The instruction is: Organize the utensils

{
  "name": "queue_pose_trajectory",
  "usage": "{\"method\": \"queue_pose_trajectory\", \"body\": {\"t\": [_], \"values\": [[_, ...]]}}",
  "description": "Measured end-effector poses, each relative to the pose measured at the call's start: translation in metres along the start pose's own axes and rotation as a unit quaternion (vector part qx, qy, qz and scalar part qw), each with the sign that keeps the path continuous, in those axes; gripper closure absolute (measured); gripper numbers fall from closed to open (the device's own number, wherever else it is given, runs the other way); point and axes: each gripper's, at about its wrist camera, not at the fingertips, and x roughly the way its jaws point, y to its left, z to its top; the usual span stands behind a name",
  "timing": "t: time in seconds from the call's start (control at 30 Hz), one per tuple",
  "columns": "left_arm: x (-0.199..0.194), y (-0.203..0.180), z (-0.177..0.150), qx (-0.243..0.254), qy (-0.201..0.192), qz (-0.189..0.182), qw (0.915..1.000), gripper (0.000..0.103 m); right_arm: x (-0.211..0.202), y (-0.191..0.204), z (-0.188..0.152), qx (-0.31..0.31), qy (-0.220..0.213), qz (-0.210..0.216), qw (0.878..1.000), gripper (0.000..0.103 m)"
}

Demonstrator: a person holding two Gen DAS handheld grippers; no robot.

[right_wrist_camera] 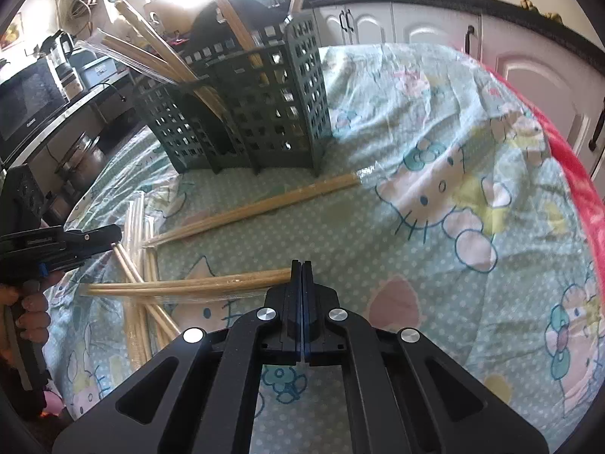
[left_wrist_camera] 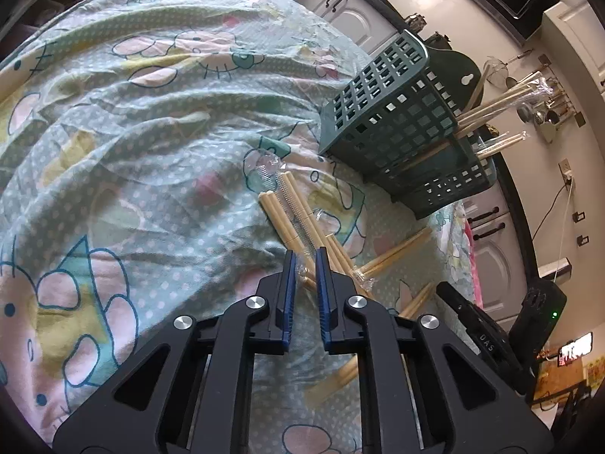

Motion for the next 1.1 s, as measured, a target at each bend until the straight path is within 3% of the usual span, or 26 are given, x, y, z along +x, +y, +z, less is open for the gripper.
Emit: {"method": "queue_pose_trajectory", "body": {"t": [0.47,1.1], "values": [[-0.039,-0.037,0.007,0.058,-0.052,-0.03,0.9965,0.1,-0.066,0.042,0.023,-0.062,-0.099,0.01,0.993,0.102],[-0.094,-0.129,0.019,0.157,-0.115,-0.092,0.9766,0.1,-0.138,0.103,0.056,-0.135,-0.196,0.041,0.97,0.102]]}}
